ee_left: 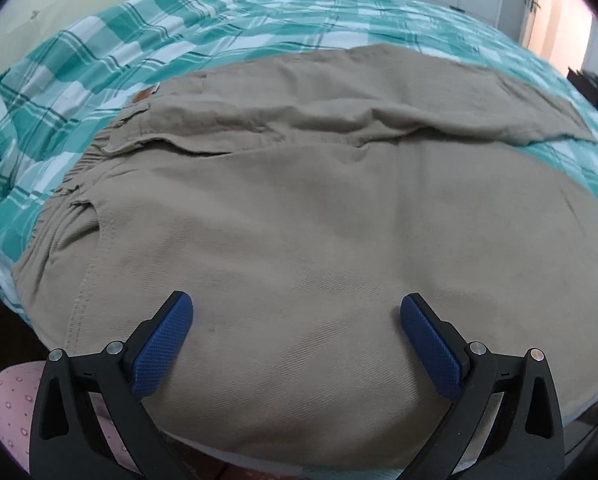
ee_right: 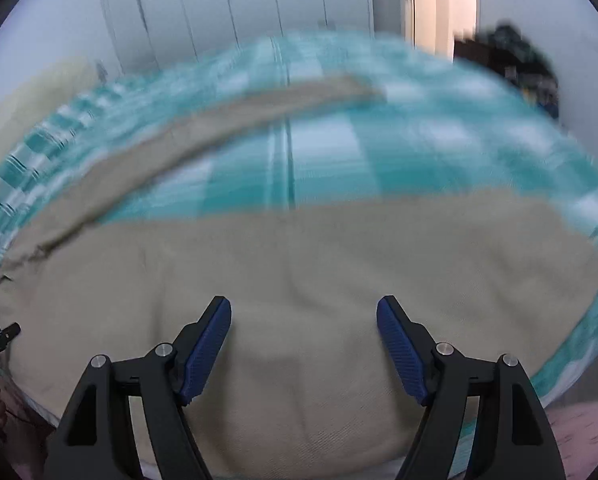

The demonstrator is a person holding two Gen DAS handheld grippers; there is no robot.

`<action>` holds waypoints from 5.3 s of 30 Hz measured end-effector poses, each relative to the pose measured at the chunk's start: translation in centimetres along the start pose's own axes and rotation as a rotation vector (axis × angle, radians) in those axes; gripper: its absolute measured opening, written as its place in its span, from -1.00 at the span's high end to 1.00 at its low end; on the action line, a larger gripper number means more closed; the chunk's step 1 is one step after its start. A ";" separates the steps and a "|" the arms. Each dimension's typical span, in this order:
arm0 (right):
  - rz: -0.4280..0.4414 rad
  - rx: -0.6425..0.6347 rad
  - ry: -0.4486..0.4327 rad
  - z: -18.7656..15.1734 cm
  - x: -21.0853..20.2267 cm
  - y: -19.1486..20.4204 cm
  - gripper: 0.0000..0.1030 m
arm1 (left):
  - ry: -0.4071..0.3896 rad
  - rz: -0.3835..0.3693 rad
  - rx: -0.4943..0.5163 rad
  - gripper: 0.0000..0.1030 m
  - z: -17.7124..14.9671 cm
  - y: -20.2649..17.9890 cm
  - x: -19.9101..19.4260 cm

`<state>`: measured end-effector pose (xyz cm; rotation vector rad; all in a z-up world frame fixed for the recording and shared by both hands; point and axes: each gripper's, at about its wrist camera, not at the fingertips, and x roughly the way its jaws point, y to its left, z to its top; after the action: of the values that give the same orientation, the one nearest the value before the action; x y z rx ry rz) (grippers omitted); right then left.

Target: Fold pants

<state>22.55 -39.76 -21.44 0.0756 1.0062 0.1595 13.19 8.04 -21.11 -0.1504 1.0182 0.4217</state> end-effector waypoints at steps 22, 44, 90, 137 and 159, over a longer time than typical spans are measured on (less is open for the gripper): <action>0.020 -0.008 -0.002 -0.5 1.1 -0.5 -0.68 | -0.006 0.020 0.013 -0.99 -0.5 -0.2 0.0; 0.015 -0.014 -0.005 -0.4 1.0 -0.5 -0.68 | -0.009 0.032 0.021 -0.99 -0.5 -0.3 0.1; 0.011 -0.017 -0.006 -0.2 0.7 -0.6 -0.68 | -0.012 0.036 0.024 -0.99 -0.6 -0.4 0.1; 0.163 0.047 -0.064 13.6 -0.4 -0.8 -0.68 | -0.077 -0.143 -0.055 -0.98 13.3 -2.7 0.6; 0.168 0.234 0.086 26.5 18.5 -5.9 -0.68 | 0.008 0.029 -0.009 -0.99 11.6 -3.2 9.9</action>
<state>55.22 -42.23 -23.51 0.3704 1.1016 0.1988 28.24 11.44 -23.68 -0.1453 1.0275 0.4524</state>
